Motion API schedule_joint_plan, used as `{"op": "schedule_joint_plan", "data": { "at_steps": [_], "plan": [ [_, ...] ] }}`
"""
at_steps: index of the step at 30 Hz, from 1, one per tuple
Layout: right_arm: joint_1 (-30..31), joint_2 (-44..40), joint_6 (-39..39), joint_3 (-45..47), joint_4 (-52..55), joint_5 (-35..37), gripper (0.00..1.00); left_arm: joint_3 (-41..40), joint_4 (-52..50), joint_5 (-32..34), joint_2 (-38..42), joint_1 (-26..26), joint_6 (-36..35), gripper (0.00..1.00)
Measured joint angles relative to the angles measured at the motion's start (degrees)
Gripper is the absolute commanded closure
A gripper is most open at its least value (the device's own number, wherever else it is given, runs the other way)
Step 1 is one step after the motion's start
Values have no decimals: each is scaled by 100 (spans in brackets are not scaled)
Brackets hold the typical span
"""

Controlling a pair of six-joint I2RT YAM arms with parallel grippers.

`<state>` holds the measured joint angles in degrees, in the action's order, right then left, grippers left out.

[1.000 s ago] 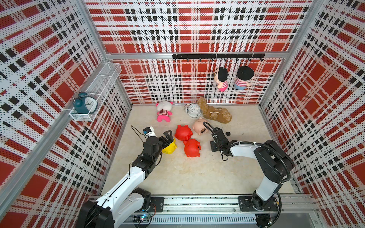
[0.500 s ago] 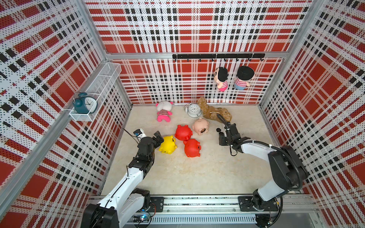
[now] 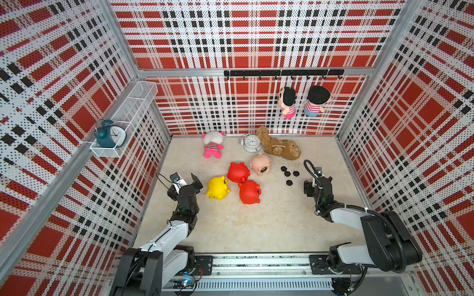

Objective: Open piggy banks
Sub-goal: Reset both arms

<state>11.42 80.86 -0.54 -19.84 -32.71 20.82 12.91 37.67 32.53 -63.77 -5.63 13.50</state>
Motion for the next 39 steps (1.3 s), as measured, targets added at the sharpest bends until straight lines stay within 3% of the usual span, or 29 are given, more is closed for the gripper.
{"op": "schedule_joint_plan", "data": {
  "at_steps": [6, 11, 20, 26, 28, 29, 39],
  "plan": [
    [-192, 348, 553, -144, -1049, 42, 15, -352, 1182, -387, -629, 125, -498, 2],
    [-260, 308, 758, -186, -1305, -472, 15, -723, 2649, -1045, -872, 444, -564, 1],
    [-723, 310, 332, -247, -1510, -1606, 16, -728, 3674, -1628, -1370, 988, -350, 2],
    [-1014, 778, 2, 385, -2802, -2024, 15, -922, 4903, -2109, -2481, 975, -483, 2],
    [-1021, 859, -50, 632, -3071, -2127, 12, -925, 5034, -2271, -2712, 966, -535, 2],
    [-1021, 874, -63, 673, -3158, -2164, 0, -927, 5062, -2321, -2723, 966, -557, 2],
    [-1027, 883, -214, 334, -3292, -2100, 0, -791, 5344, -2634, -2723, 994, -610, 1]
  ]
}}
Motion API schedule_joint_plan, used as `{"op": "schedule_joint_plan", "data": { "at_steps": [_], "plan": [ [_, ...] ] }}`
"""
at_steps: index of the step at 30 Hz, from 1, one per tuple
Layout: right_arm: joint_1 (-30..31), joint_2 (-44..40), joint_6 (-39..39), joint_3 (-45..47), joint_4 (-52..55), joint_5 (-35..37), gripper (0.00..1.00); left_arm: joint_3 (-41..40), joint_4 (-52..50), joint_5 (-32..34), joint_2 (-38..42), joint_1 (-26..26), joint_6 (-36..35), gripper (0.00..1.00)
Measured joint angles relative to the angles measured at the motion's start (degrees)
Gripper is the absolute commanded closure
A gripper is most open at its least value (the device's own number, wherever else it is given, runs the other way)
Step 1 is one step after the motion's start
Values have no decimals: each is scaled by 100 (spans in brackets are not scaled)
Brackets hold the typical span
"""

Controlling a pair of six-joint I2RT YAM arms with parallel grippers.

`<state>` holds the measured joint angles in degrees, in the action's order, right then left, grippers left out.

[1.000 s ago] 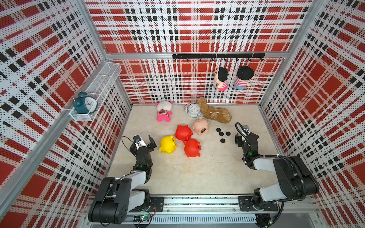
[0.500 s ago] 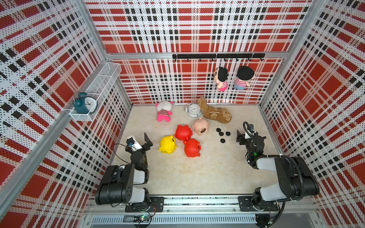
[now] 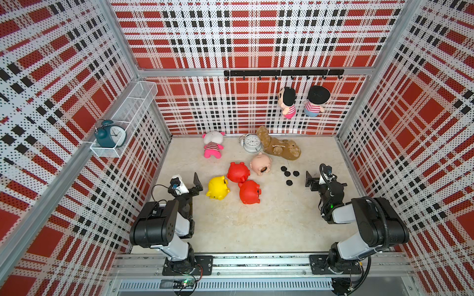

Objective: Open piggy banks
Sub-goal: Reset both arms

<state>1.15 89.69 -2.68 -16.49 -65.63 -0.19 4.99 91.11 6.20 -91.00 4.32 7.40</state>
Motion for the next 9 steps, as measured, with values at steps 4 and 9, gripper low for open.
{"op": "schedule_joint_plan", "data": {
  "at_steps": [4, 9],
  "plan": [
    [0, 0, 0, -13, 33, 0, 0, 90, -52, 59, 0, -35, -4, 2],
    [0, 0, 0, -13, 90, 13, 0, 247, -219, 240, 9, -138, -31, 2]
  ]
}}
